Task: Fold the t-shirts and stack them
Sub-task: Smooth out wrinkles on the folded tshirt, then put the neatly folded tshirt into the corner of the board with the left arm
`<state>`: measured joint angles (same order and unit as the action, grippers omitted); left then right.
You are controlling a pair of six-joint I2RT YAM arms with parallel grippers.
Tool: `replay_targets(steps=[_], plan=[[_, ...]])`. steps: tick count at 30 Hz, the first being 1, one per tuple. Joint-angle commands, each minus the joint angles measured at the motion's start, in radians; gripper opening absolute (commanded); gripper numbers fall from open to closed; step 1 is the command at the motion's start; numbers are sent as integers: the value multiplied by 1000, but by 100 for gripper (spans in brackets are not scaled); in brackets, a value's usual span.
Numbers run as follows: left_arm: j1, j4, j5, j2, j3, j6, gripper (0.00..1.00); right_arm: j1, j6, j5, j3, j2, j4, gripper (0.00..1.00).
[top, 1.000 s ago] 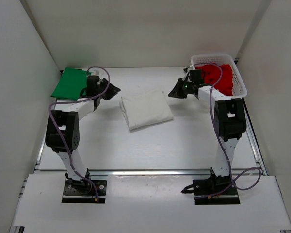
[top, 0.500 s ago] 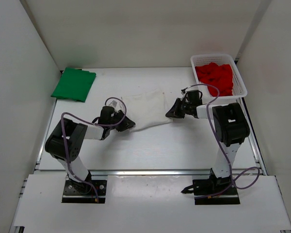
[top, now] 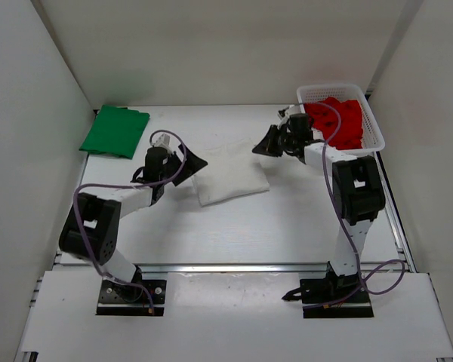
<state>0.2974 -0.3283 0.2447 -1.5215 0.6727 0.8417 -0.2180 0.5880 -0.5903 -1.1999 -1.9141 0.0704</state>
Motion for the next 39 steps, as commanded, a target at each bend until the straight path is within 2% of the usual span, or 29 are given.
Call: replay_targets(steps=[1,4,6,8,10,13,17,20,23,25,27,28,30,33,36,39], plan=[[-35,69,-18,-122,155,-50,98,-18,-59,-48,-243,-143,-66,1],[-46,129,22,-278,304,-72,99,-8,-71,-54,-410,-265,-152,0],[-66,114,68,-366,346,-47,85,-3,-77,-66,-490,-336,-201,0],[-84,60,105,-400,340,-6,55,6,-86,-60,-571,-408,-251,0],[-106,67,99,-440,356,17,41,12,-102,-45,-584,-437,-271,0],[-127,110,91,-474,364,13,38,28,-85,-46,-550,-442,-236,0],[-176,20,142,-474,283,97,44,54,-60,-36,-527,-439,-218,0],[-191,-84,171,-415,196,148,49,58,-74,-37,-555,-441,-245,0],[-213,-106,168,-324,142,146,56,57,-70,-58,-564,-421,-236,0],[-218,-46,105,-251,123,102,67,43,-66,-83,-557,-384,-219,8],[-207,15,59,-211,122,28,73,34,-63,-83,-543,-347,-208,24],[-199,34,41,-209,136,8,78,31,-63,-88,-535,-329,-202,28],[-182,113,30,-218,160,-54,83,17,-57,-89,-488,-257,-173,47],[-126,175,45,-259,195,-98,93,11,-21,-80,-371,-151,-75,55],[-80,198,51,-322,226,-119,92,15,24,-92,-212,-33,47,57],[-40,167,31,-370,232,-102,86,20,62,-101,-77,65,146,57]])
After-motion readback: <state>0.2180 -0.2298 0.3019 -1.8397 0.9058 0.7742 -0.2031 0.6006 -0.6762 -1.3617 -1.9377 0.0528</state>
